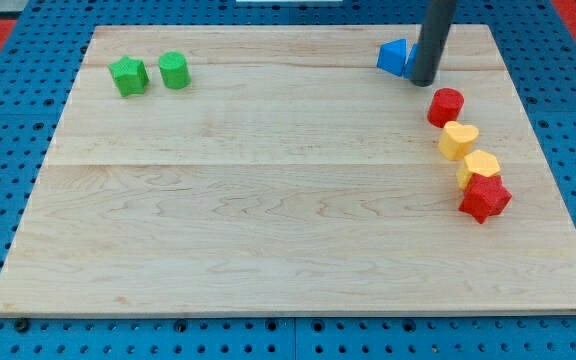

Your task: Move the red circle towards the red star

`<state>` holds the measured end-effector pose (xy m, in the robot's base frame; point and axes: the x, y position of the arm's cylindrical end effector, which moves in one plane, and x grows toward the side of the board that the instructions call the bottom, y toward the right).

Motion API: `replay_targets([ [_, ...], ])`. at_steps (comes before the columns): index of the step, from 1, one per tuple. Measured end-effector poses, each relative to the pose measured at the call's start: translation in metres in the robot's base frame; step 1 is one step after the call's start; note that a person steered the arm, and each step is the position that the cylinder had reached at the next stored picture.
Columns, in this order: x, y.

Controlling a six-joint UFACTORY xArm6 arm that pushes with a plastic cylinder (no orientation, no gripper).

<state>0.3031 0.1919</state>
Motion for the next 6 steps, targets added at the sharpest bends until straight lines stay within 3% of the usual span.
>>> replay_targets([
  [1,0.02,0.041],
  [2,0.046,0.005],
  [3,0.051,-0.085],
  [5,0.222,-0.135],
  [6,0.255,-0.067],
])
